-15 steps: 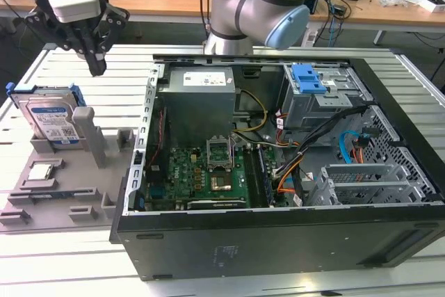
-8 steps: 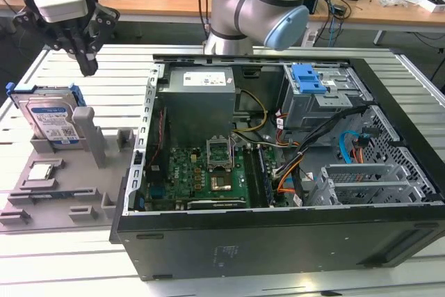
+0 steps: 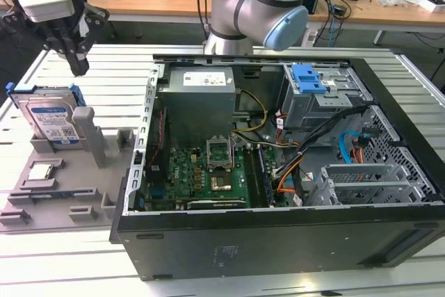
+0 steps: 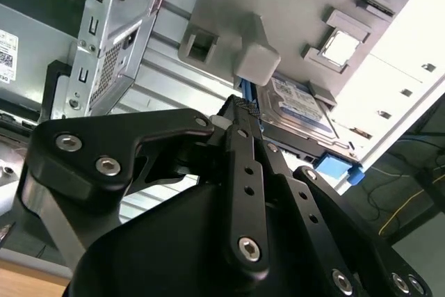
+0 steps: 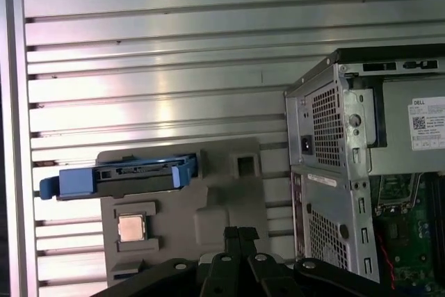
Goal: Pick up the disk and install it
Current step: 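Reach for the disk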
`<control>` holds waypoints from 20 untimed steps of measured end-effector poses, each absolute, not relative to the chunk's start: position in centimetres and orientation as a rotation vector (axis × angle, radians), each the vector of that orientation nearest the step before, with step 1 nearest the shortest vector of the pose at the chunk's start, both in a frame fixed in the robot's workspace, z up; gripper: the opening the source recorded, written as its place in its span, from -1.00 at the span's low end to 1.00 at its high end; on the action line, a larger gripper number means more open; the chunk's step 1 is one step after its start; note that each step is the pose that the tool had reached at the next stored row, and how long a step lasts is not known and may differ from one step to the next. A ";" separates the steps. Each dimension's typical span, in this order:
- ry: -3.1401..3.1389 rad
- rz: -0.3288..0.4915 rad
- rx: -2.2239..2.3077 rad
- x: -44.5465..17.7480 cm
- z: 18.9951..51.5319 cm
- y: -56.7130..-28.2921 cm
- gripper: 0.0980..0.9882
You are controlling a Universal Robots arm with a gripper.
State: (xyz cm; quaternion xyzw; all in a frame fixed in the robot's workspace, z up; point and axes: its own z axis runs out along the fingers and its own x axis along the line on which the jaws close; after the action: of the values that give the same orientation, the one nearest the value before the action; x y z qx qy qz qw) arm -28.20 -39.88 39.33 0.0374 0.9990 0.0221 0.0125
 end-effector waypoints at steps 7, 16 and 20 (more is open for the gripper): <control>3.114 0.069 0.117 -30.3 39.3 -39.9 -0.98; 3.114 0.069 0.117 -32.8 39.3 -39.9 -0.98; 3.114 0.069 0.117 -33.7 39.3 -39.9 -0.98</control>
State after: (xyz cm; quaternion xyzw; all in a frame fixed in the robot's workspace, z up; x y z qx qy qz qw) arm -33.65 -39.88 39.33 0.0374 0.9990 0.0221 0.0125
